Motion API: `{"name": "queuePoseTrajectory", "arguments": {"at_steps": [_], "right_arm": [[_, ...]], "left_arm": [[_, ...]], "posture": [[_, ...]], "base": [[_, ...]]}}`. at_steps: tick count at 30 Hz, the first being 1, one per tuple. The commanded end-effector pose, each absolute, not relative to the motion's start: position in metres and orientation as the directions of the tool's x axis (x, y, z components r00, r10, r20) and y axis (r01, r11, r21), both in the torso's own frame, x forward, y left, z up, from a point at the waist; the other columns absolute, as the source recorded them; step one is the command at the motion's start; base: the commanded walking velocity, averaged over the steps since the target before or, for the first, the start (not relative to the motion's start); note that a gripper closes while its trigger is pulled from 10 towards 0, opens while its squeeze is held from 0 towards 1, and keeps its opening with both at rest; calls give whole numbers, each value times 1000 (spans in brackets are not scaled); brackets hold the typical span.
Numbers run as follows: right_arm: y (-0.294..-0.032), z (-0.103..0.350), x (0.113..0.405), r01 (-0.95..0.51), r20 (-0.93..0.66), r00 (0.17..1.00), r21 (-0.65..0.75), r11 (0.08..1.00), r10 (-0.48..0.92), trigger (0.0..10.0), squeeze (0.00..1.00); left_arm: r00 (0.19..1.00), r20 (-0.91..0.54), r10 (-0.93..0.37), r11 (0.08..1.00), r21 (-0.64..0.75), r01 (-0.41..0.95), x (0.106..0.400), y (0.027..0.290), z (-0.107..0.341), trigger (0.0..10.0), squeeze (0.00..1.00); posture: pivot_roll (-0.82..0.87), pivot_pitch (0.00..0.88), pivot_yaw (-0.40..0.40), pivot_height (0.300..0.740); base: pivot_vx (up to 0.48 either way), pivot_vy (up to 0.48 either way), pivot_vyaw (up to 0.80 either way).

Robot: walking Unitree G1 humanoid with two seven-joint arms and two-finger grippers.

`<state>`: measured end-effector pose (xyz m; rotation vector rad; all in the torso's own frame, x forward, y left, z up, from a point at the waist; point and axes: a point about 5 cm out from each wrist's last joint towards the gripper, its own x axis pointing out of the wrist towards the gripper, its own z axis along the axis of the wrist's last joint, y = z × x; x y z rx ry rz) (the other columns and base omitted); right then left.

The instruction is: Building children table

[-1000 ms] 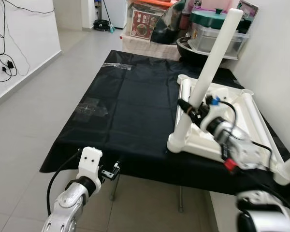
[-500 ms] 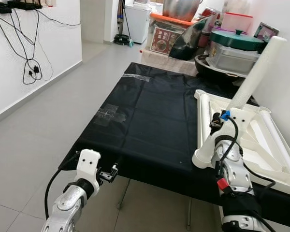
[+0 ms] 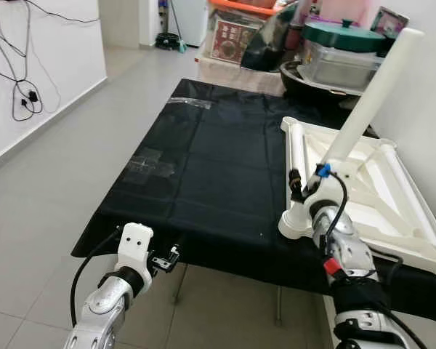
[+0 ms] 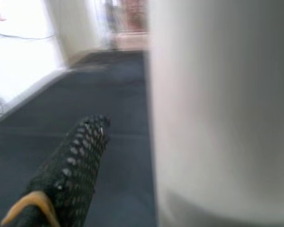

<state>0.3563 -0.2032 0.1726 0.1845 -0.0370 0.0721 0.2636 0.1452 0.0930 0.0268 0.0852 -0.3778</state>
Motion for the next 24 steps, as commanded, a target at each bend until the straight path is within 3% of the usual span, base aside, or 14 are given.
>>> {"name": "queuePoseTrajectory", "arguments": {"at_steps": [1, 7, 11, 12, 13, 15, 19, 23, 24], "right_arm": [[-202, 192, 355, -227, 148, 967, 134, 965, 207, 10000, 0], [-192, 224, 356, -487, 194, 860, 35, 872, 473, 10000, 0], [-191, 224, 358, -527, 178, 836, 2, 850, 519, 10000, 0], [-190, 223, 360, -528, 167, 836, -18, 849, 523, 9255, 0], [-190, 223, 360, -528, 167, 836, -18, 849, 523, 9255, 0], [-195, 212, 370, -435, 90, 891, -110, 894, 445, 0, 0], [-203, 195, 377, -294, 2, 955, -142, 945, 297, 0, 0], [-199, 192, 373, -308, 0, 951, -130, 943, 311, 0, 0], [-207, 190, 375, -185, -13, 983, -113, 976, 185, 0, 0]], "left_arm": [[918, -99, -383, 922, 25, 387, 263, 144, 92, 10000, 0], [916, -98, -388, 919, 27, 392, 263, 143, 92, 10000, 0], [917, -94, -389, 919, 28, 393, 264, 141, 92, 10000, 0], [919, -91, -383, 922, 31, 387, 264, 143, 93, 10000, 0], [919, -91, -383, 922, 31, 387, 264, 143, 93, 10000, 0], [925, -88, -369, 927, 37, 373, 265, 146, 94, 10000, 0], [928, -91, -362, 930, 36, 366, 261, 148, 93, 10000, 0], [927, -96, -362, 930, 36, 366, 258, 149, 93, 10000, 0], [927, -97, -362, 930, 35, 366, 258, 150, 93, 10000, 0]], "posture": [[32, 0, -138, 740], [35, 0, -139, 740], [51, 0, -149, 740], [59, 0, -154, 740], [59, 0, -154, 740], [64, 0, -156, 740], [73, 0, -157, 740], [73, 0, -150, 740], [70, 0, -146, 740]], "base": [[0, 0, 0], [0, 0, 0], [0, 0, 0], [0, 0, 0], [0, 0, 0], [0, 0, 0], [0, 0, 0], [0, 0, 0], [0, 0, 0]]}}
